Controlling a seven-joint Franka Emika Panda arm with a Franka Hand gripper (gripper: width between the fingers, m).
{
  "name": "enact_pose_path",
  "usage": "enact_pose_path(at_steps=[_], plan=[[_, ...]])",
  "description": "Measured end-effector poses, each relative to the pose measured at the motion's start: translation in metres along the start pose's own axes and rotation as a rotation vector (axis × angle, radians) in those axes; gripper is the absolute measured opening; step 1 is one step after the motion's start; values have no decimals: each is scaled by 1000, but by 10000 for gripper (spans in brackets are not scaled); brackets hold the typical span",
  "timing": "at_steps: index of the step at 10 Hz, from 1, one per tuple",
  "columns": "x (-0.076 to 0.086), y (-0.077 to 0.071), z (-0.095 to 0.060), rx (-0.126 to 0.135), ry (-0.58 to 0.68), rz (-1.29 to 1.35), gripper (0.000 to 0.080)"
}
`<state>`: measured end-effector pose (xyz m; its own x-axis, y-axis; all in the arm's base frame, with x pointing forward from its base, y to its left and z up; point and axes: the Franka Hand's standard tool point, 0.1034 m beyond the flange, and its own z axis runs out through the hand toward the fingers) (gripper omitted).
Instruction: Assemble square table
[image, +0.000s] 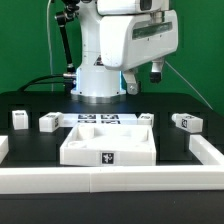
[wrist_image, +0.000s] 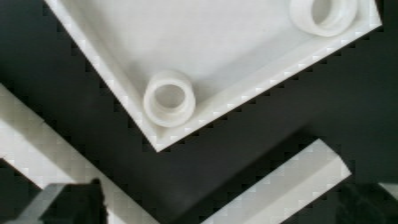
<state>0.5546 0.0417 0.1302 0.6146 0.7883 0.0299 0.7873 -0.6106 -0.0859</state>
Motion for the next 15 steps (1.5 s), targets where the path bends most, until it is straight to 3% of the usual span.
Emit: enact_pose_path(at_steps=[6,9,14,15], plan=[[-1,0,1,-1,-3,-29,650],[-19,-5,18,-72,-2,-421,650],[-28,-1,21,-75,-17,-573,650],[-37,-7,28,-78,-15,-567,650]])
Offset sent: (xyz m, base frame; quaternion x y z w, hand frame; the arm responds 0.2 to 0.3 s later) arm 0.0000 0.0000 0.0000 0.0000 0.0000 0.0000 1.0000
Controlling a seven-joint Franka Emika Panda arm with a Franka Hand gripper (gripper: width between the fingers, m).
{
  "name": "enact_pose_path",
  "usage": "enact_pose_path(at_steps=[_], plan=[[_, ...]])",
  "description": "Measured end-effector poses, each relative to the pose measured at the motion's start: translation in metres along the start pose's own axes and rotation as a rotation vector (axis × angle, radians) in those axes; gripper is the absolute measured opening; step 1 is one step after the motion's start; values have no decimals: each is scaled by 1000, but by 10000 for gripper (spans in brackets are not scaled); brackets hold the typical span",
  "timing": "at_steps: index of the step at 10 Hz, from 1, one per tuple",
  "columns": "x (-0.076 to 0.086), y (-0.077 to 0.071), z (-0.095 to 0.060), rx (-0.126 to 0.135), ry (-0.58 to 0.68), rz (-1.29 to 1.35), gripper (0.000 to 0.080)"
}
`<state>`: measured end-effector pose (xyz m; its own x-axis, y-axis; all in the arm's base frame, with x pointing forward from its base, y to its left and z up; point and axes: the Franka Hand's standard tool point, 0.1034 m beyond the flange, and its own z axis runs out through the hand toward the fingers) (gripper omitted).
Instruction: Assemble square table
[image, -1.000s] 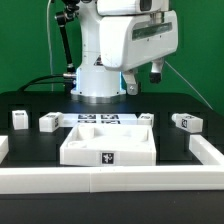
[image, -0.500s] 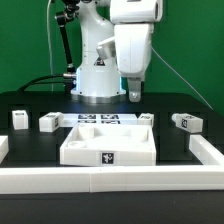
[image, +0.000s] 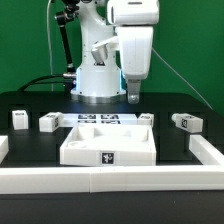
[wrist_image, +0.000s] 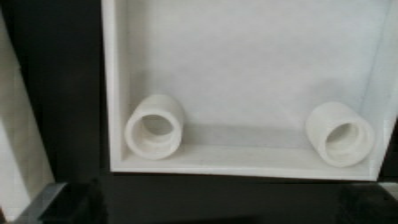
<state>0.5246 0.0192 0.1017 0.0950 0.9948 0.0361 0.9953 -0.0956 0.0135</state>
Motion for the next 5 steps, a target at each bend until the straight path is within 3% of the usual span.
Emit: enact_pose_path(at_steps=[1,3,5], plan=[[-5,-15,9,-9,2,10,650],[-22,-49,33,16,1,41,650],[-32,-60,54,19,4,63,650]])
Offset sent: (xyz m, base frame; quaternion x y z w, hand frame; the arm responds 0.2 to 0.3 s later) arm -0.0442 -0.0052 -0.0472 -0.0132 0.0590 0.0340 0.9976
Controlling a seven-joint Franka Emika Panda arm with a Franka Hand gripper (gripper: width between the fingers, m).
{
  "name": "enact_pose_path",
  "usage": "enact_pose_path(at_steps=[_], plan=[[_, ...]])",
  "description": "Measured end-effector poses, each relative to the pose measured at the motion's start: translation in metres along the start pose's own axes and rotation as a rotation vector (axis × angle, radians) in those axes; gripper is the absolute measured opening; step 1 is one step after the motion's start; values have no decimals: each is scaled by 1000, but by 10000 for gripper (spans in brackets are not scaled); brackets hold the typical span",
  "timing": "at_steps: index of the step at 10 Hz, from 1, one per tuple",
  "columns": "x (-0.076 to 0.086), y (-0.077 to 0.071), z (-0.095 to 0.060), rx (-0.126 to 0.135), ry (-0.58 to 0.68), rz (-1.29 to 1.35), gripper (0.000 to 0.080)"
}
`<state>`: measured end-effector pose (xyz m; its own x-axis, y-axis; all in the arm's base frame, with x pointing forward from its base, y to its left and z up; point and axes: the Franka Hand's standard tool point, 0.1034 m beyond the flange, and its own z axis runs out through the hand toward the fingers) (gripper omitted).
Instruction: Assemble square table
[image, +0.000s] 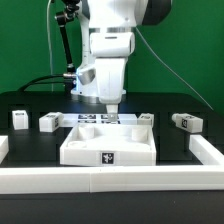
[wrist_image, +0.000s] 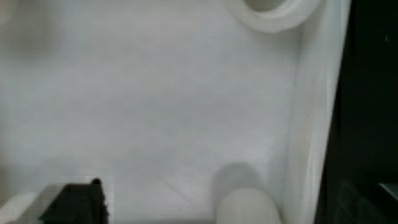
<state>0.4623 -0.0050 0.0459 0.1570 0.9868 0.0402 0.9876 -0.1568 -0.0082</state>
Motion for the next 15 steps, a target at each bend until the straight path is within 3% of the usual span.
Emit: enact_pose_path(at_steps=[3,5,6,9,10,11,13,14,15], plan=[[0,-1,2,4,-1,2,650],[0,-10,23,-4,7,13,650],[0,-17,33,6,8,25,650],[-4,-21,41,11,10,35,650],[-4,-20,41,11,9,36,534],[-4,-19,40,8,10,36,534],[-4,-20,41,11,9,36,217],[-4,-20,41,11,9,36,217],[-4,-20,41,12,9,36,87]])
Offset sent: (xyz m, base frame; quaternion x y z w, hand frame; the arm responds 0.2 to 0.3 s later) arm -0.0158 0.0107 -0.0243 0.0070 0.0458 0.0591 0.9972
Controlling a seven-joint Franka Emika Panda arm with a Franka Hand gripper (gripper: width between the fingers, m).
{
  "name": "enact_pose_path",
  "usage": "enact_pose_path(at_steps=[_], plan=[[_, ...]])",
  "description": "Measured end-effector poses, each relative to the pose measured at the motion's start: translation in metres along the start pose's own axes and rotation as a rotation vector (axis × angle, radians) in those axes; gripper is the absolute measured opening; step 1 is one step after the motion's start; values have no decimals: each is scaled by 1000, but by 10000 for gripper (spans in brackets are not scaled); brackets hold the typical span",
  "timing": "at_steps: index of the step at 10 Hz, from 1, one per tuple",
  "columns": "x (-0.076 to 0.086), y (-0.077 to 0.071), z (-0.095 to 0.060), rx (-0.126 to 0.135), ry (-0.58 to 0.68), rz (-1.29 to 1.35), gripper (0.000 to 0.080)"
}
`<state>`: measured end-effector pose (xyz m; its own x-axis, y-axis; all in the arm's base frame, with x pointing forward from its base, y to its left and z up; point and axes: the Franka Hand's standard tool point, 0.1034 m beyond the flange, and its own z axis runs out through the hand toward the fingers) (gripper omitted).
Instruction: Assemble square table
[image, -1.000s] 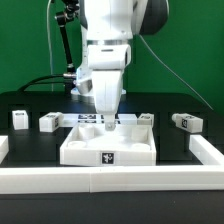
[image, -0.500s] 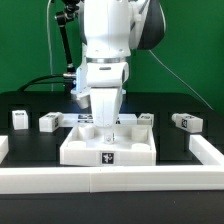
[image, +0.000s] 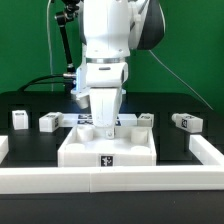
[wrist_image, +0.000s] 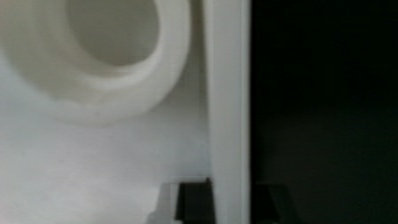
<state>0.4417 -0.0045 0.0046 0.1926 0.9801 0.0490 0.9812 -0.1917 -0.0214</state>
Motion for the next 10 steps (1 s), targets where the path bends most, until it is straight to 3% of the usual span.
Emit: enact_pose_path(at_steps=[1,7,10], plan=[[0,0,0,0,0,0,49],[0,0,0,0,0,-1,50],[20,21,0,-22,-19,-194,50]])
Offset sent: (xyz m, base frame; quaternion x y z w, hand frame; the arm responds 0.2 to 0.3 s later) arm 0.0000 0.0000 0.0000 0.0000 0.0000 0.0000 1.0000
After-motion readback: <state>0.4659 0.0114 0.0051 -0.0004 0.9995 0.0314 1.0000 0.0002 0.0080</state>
